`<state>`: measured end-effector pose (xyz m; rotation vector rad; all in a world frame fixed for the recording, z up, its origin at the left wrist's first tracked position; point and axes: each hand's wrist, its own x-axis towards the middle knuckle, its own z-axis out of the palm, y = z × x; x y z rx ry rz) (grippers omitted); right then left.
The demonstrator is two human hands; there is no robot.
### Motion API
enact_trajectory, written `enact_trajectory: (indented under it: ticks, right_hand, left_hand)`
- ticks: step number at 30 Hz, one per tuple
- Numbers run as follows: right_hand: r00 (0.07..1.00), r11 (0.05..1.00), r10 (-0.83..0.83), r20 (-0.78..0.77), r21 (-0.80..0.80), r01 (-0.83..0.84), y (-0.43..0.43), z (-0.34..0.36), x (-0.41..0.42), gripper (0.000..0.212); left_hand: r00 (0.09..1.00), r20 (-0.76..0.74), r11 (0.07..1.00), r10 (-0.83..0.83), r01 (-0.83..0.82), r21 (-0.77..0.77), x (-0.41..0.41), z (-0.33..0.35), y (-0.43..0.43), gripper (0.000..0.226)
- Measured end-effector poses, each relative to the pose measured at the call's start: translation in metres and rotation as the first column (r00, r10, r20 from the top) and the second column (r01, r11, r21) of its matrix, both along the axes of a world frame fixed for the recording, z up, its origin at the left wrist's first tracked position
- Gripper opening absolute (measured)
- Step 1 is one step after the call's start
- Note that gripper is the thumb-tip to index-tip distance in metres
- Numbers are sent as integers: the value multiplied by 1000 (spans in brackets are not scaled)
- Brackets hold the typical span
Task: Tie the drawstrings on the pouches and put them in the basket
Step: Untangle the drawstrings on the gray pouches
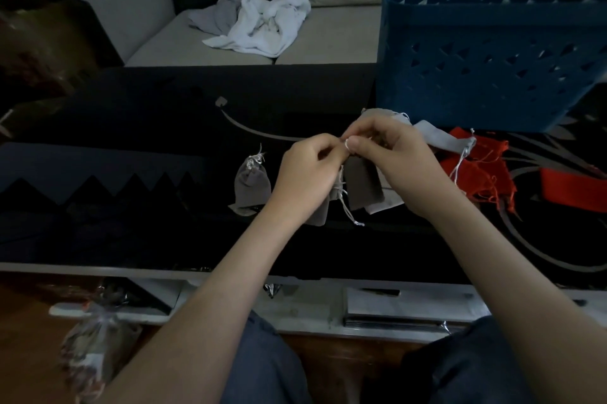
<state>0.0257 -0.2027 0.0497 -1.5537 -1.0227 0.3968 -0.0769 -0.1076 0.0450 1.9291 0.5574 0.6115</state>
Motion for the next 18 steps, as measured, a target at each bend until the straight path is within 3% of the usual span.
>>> enact_trajectory:
  ticks: [4, 7, 10, 14, 18]
  right_hand:
    - [991, 994, -110, 70, 16, 109, 1, -2, 0, 7]
    - [983, 990, -134, 124, 51, 129, 1, -1, -1, 7]
    - [982, 992, -118, 147, 69, 109, 2, 0, -5, 7]
    - [994, 989, -108, 35, 104, 104, 1, 3, -7, 13]
    - [998, 999, -34, 49, -7, 34, 1, 2, -7, 21]
  left_hand:
    - [997, 35, 996, -62, 64, -67, 0, 2, -3, 24]
    - [996, 55, 997, -69, 68, 24, 2, 0, -4, 19]
    - [994, 77, 997, -82, 81, 16, 2, -3, -1, 16]
    - [977, 209, 978, -48, 88, -187, 1, 1, 1, 14]
    - [947, 321, 893, 4, 142, -427, 2, 0, 3, 16]
